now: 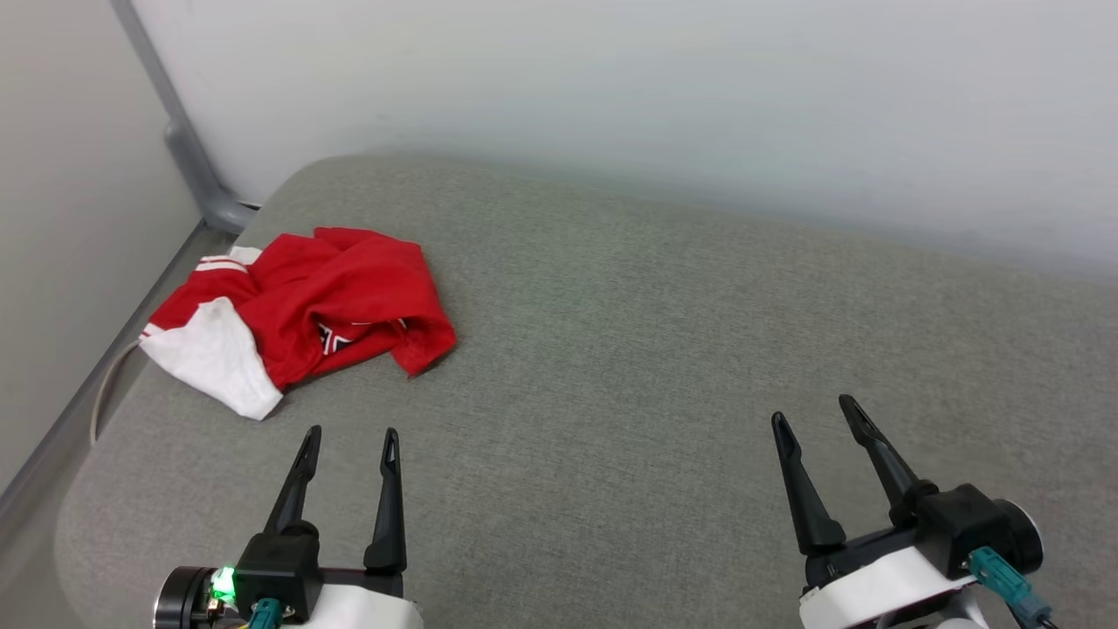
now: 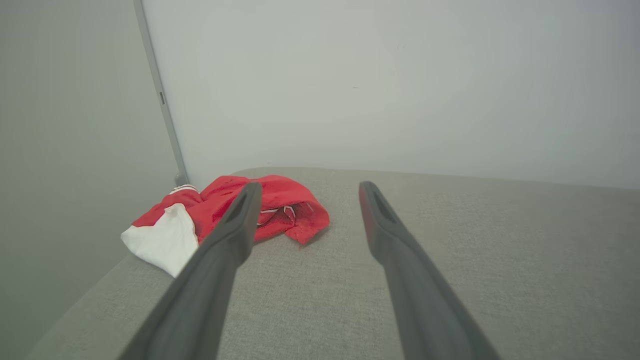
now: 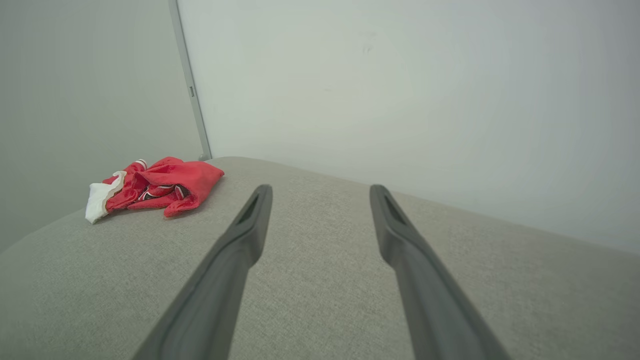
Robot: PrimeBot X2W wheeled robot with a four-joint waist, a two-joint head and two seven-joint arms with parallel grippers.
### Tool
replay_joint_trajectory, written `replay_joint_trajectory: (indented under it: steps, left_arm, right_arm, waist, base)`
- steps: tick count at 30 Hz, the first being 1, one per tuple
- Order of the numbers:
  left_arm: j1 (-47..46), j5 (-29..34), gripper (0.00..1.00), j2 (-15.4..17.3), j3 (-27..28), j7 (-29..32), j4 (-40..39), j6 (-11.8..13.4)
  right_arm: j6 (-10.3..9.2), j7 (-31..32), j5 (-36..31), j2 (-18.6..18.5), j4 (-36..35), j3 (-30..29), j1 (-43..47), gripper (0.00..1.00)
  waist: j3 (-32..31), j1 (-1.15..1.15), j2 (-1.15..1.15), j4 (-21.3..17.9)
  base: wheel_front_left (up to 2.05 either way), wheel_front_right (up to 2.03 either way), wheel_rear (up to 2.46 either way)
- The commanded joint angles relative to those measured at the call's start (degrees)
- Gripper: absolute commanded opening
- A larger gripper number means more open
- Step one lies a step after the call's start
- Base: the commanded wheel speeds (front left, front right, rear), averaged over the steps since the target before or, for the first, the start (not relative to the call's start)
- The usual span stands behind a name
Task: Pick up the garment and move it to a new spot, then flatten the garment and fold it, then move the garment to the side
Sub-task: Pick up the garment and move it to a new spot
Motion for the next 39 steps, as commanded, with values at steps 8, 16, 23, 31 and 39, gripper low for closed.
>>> replay_joint_trajectory:
  steps: [8,16,23,31,39]
  left_arm:
    - [1.0,0.6,1.00,-0.1,0.4,-0.2,0.1,-0.8]
    - [1.4,0.3,1.00,-0.1,0.6,-0.2,-0.4,-0.7]
    - [0.3,-1.1,1.00,-0.1,1.8,-0.2,-1.6,-2.8]
    - [-9.0,-5.4,1.00,2.8,7.2,-0.2,4.7,-7.2]
    - [-26.6,-11.8,1.00,13.3,5.9,5.3,18.4,-9.3]
  right_arm:
    - [-0.04,-0.1,0.8,0.1,0.5,1.2,0.6,1.00]
    - [-0.04,-0.1,1.1,0.1,0.7,1.7,0.8,1.00]
    - [-0.04,-0.1,0.3,0.1,0.2,2.0,-0.6,1.00]
    - [-0.04,-0.1,-3.1,0.1,-1.6,1.3,-3.5,1.00]
    - [-0.04,-0.1,-6.8,0.1,-4.4,0.9,-6.1,1.00]
  waist:
    - [-0.4,0.00,0.00,5.9]
    - [-0.7,0.00,0.00,7.9]
    - [1.5,0.00,0.00,6.8]
    - [8.9,0.00,0.00,3.1]
    - [17.4,0.00,0.00,-0.7]
  base:
    - [0.00,0.00,0.00]
    - [0.00,0.00,0.00]
    - [0.00,0.00,0.00]
    - [0.00,0.00,0.00]
    - [0.00,0.00,0.00]
